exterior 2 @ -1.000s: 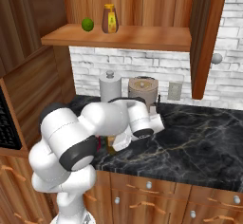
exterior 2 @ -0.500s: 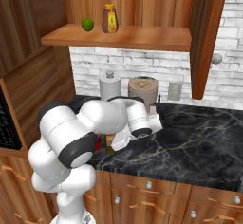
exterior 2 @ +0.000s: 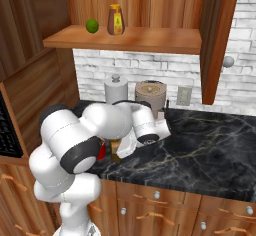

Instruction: Pick the cinnamon and honey bottle from the cabinet and place them next to the mug.

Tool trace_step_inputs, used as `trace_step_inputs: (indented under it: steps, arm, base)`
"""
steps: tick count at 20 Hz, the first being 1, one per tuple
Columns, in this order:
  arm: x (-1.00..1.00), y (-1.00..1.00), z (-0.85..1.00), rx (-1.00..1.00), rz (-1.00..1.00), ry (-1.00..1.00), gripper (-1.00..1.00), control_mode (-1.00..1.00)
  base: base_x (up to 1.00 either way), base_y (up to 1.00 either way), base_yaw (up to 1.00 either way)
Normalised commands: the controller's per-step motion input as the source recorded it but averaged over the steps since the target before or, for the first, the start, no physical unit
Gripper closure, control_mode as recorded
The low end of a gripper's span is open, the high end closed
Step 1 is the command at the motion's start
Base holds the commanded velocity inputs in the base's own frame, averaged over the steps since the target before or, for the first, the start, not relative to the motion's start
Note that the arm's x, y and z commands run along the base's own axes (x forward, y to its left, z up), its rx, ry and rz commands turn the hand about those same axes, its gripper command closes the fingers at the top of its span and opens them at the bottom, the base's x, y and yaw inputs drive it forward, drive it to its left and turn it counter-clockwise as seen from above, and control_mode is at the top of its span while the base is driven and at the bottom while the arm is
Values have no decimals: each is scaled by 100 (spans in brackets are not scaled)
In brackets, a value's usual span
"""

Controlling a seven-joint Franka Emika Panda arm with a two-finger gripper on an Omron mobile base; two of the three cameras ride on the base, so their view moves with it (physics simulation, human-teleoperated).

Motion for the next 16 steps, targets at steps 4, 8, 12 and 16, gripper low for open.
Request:
trace_step_inputs:
  steps: [4, 8, 12, 16]
  arm:
    - [0, 3, -9, 0, 0, 0, 100, -100]
    - [0, 0, 0, 0, 0, 0, -100, -100]
    - [0, 0, 0, 0, 0, 0, -100, -100]
    - [0, 0, 0, 0, 0, 0, -100, -100]
  base:
    - [0, 0, 0]
    - [0, 0, 0]
    - [0, 0, 0]
    - [0, 0, 0]
